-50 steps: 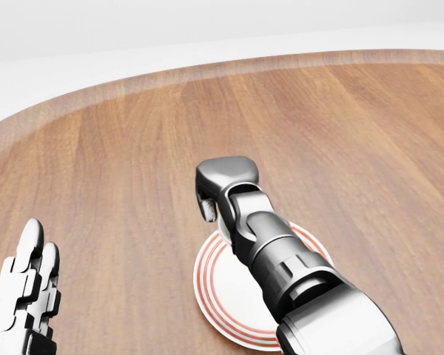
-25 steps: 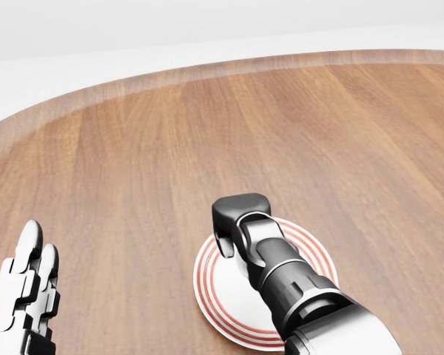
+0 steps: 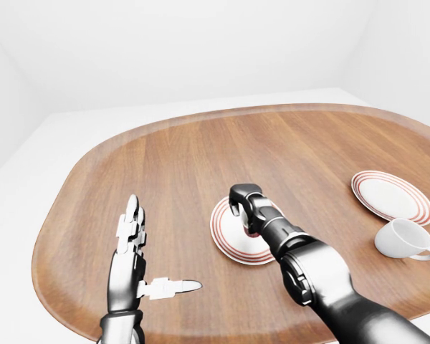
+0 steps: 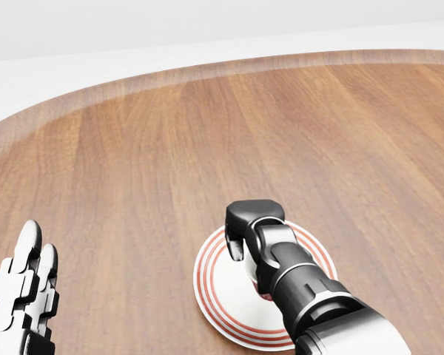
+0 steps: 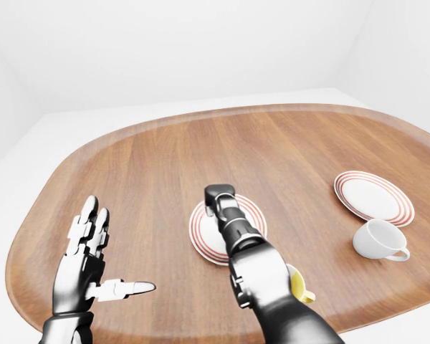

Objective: Put the red mug on the left plate.

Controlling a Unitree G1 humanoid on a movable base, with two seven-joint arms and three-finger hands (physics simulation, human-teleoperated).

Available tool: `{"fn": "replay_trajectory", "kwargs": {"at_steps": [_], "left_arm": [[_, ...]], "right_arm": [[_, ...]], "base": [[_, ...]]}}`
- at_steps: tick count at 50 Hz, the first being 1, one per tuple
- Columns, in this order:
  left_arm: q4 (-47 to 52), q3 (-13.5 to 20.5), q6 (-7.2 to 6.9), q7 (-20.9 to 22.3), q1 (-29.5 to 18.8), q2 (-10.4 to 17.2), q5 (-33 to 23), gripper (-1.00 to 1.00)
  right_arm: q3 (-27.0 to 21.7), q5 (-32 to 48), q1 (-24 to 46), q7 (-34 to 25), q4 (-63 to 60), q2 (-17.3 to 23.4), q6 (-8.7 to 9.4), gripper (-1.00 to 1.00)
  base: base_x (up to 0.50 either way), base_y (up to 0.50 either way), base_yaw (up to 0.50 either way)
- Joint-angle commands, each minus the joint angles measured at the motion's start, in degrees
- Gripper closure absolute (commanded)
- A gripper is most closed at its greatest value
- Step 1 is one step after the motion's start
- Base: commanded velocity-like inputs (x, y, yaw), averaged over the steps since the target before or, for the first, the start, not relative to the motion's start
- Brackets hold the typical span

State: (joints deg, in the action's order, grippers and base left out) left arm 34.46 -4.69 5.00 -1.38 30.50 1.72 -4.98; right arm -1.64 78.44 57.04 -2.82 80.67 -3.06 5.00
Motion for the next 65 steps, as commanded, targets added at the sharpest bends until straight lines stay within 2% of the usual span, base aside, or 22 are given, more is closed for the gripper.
{"fn": "replay_trajectory", "kwargs": {"at_steps": [1, 6, 15, 22, 45, 65], "left_arm": [[0.0, 0.0, 0.0, 0.0, -0.1, -0.1, -0.1, -1.0], [0.0, 0.0, 0.0, 0.0, -0.1, -0.1, 0.0, -1.0], [-0.1, -0.5, 0.0, -0.2, -0.6, 0.1, -0.6, -1.0], [-0.1, -0.5, 0.0, -0.2, -0.7, 0.2, -0.4, -1.0], [-0.1, -0.6, 0.0, -0.3, -0.6, 0.4, -0.2, -1.0], [-0.1, -0.5, 0.0, 0.0, -0.6, 0.3, 0.0, -1.0]], "right_arm": [[0.1, 0.7, -0.1, 1.1, -0.1, 0.3, 0.0, 1.0], [0.0, 0.3, -0.1, 2.3, -0.1, 0.3, 0.0, 1.0], [-1.6, -3.4, 0.5, 11.6, -0.2, 0.1, 0.0, 1.0], [-2.3, -4.2, -0.1, 14.0, -0.1, 0.0, 0.0, 1.0], [-3.7, -2.7, -1.9, 7.8, 0.1, -0.3, 0.0, 1.0], [-4.6, -2.3, -1.6, 9.7, 0.1, -0.3, 0.0, 1.0]], "base": [[0.0, 0.0, 0.0], [0.0, 0.0, 0.0], [0.0, 0.0, 0.0], [0.0, 0.0, 0.0], [0.0, 0.0, 0.0], [0.0, 0.0, 0.0]]}}
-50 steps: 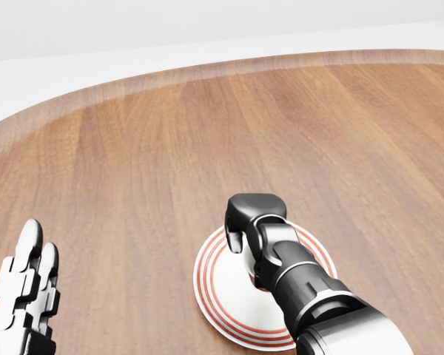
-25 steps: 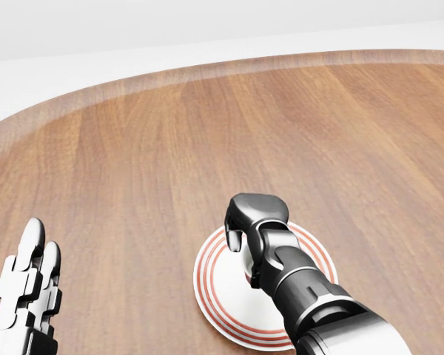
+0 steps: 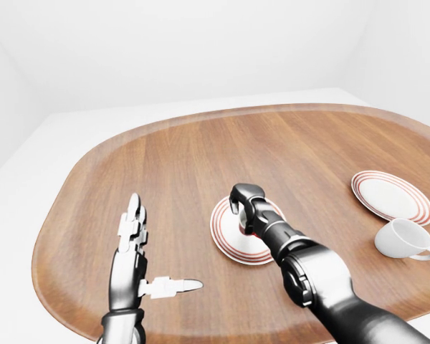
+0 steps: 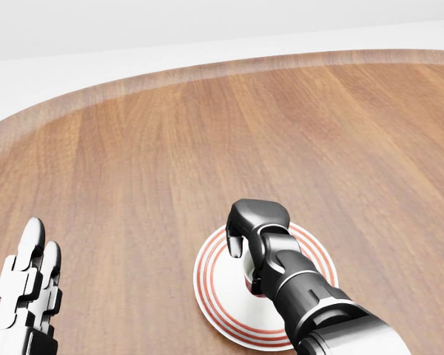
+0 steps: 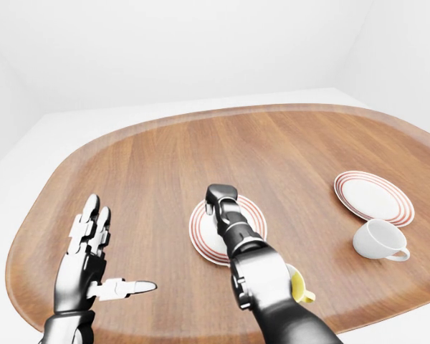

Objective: Put the red mug on the left plate.

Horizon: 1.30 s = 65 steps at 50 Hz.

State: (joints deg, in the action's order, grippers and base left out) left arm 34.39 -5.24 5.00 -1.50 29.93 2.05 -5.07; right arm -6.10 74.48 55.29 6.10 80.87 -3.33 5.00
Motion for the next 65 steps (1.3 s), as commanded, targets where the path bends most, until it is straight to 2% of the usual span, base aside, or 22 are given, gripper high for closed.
{"fn": "replay_trajectory", "kwargs": {"at_steps": [1, 7, 8, 9, 21, 22, 62, 63, 65], "left_arm": [[0.0, 0.0, 0.0, 0.1, 0.0, 0.0, 0.1, -1.0], [0.0, 0.1, 0.0, 0.1, 0.0, 0.0, 0.1, -1.0], [-0.1, 0.2, 0.0, 0.2, 0.0, 0.0, 0.4, -1.0], [-0.1, 0.3, 0.0, 0.2, 0.0, -0.1, 0.4, -1.0], [-0.1, 0.3, 0.0, 0.3, 0.0, -0.2, 0.4, -1.0], [-0.2, 0.2, 0.0, 0.3, 0.0, -0.2, 0.1, -1.0], [0.0, 0.2, 0.0, 0.3, 0.0, -0.1, 0.1, -1.0], [0.4, 0.5, 0.0, 0.4, 0.7, 0.0, 0.5, -1.0], [0.4, 0.5, 0.0, 0.5, 0.7, -0.1, 0.5, -1.0]], "right_arm": [[-0.2, 1.6, 0.2, 0.8, -0.1, 0.0, 0.0, 1.0], [-0.2, 1.7, 0.2, 0.8, -0.1, 0.0, 0.0, 1.0], [1.5, 4.3, 0.2, 7.8, -0.1, -0.2, 0.0, 1.0], [1.3, 4.7, 0.4, 8.2, 0.0, -0.1, 0.0, 1.0], [0.5, 5.5, 0.5, 8.2, 0.0, -0.2, 0.0, 1.0], [0.3, 5.5, 0.4, 6.9, 0.0, -0.2, 0.0, -1.0], [-0.3, 6.7, -0.2, 5.3, 0.0, -0.3, 0.0, -1.0], [-0.4, 5.9, 1.6, 2.3, -0.2, 0.3, 0.0, -1.0], [-0.1, 5.5, 1.6, 2.3, -0.2, 0.3, 0.0, -1.0]], "base": [[0.0, 0.0, 0.0], [0.0, 0.0, 0.0], [0.0, 0.0, 0.0], [0.0, 0.0, 0.0], [0.0, 0.0, 0.0], [0.0, 0.0, 0.0], [0.0, 0.0, 0.0], [0.0, 0.0, 0.0], [0.0, 0.0, 0.0]]}}
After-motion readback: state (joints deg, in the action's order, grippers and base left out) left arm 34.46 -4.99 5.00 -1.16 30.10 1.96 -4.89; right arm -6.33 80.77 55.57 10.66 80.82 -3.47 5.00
